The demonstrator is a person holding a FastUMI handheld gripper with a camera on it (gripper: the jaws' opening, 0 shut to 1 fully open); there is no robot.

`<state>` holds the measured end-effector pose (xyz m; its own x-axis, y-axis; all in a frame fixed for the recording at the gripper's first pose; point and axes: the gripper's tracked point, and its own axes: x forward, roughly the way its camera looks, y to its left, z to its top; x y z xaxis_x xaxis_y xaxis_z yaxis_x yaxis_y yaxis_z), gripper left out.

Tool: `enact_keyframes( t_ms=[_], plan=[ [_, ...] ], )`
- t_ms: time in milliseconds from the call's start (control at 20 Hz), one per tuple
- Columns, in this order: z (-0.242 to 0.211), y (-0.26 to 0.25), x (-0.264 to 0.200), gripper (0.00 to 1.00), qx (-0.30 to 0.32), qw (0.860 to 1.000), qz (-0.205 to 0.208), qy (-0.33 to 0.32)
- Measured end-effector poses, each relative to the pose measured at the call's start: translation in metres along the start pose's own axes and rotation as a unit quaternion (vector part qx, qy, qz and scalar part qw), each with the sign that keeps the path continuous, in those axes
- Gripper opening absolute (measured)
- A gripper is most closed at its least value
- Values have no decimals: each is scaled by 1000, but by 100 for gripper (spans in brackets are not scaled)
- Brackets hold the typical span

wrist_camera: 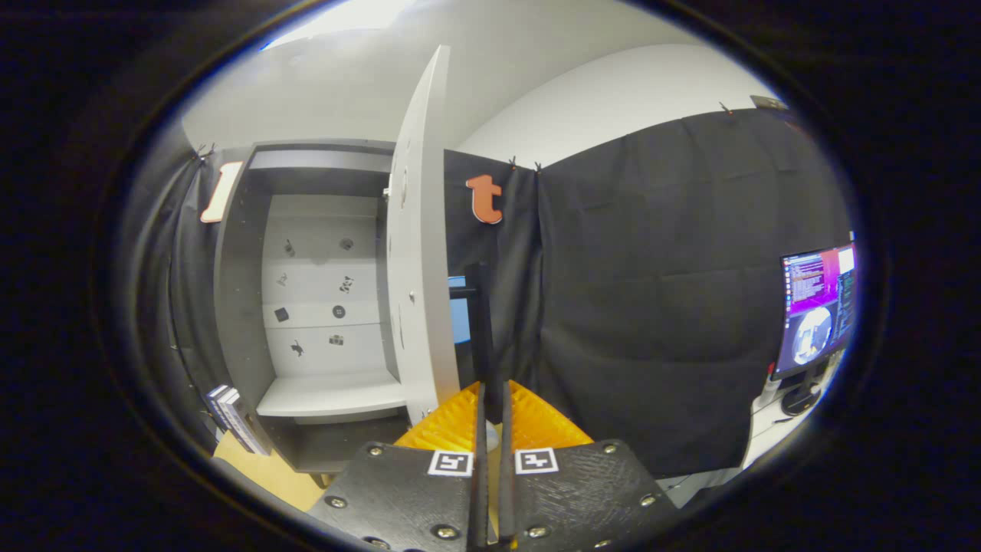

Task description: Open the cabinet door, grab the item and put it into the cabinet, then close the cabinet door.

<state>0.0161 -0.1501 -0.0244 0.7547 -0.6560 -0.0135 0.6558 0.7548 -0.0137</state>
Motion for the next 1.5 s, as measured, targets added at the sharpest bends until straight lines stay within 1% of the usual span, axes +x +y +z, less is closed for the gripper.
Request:
enact_keyframes(
  t_ms=[100,150,300,400,600,750,900,1000,1100,1200,1250,1300,1350,1500],
  plan=[
    [0,-7,0,1,-3,1000,-16,2],
    [0,-3,-2,1,0,1000,-13,2],
    [-1,-6,-2,1,-3,1000,-20,4],
    [-1,-5,-2,1,-10,1000,-14,7],
    [-3,-2,-3,1,-23,1000,16,10],
    [-9,7,-4,1,-25,998,61,21],
    [-14,20,-6,1,-36,994,97,29],
    [-21,45,-7,15,-36,991,122,36],
    [-27,64,-10,15,-36,988,142,42],
    [-37,74,-15,23,-43,986,154,47],
    [-39,76,-18,34,-46,985,158,51],
    [-44,79,-20,48,-48,984,160,57],
    [-50,82,-23,50,-50,984,160,64],
    [-72,86,-22,78,-54,982,160,84]
  ],
)
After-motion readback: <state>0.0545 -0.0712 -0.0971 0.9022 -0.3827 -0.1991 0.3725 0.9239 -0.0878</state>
